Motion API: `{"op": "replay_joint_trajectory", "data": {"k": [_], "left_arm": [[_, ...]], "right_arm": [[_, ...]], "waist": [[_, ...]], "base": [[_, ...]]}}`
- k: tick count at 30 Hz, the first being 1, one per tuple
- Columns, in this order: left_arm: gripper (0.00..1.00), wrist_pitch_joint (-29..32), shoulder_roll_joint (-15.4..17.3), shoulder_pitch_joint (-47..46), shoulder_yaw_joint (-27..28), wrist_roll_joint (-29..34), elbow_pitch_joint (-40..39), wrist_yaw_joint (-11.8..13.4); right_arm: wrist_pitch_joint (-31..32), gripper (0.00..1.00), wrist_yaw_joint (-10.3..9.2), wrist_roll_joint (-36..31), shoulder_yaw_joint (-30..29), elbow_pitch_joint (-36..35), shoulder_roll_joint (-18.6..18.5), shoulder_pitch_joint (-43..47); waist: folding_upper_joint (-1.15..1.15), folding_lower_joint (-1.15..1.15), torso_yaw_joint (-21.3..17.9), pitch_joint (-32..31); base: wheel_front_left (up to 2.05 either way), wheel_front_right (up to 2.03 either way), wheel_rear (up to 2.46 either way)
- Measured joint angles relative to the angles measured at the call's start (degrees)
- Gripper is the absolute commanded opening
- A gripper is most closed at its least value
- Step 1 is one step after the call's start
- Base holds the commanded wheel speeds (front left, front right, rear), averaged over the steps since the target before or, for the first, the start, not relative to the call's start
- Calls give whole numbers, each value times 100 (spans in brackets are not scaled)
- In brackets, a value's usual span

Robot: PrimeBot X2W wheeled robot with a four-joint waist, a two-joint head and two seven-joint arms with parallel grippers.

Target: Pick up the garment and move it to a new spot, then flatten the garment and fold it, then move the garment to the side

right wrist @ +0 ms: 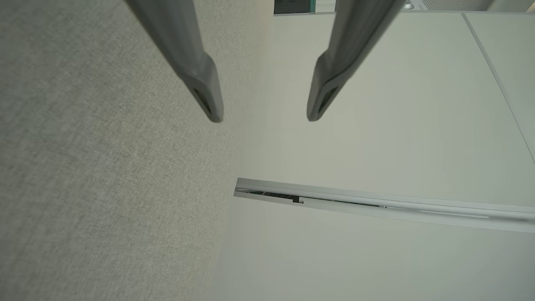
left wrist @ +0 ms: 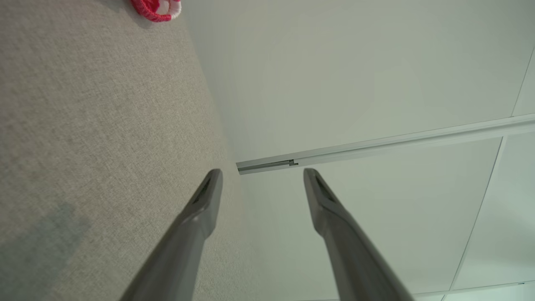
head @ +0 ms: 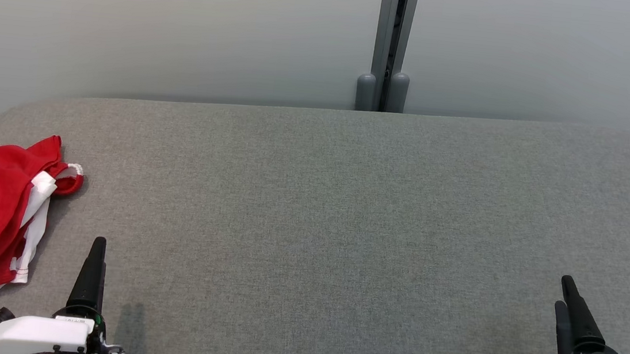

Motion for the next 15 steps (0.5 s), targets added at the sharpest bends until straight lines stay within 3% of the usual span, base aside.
{"op": "replay_joint_trajectory", "data": {"k": [15], "left_arm": [[100, -342, 36, -7, -36, 1811, 14, 0]], "right_arm": [[-349, 100, 0, -1924, 55, -78, 2, -14]], "waist": [[0, 0, -8, 18]], "base": [[0, 0, 0]]}}
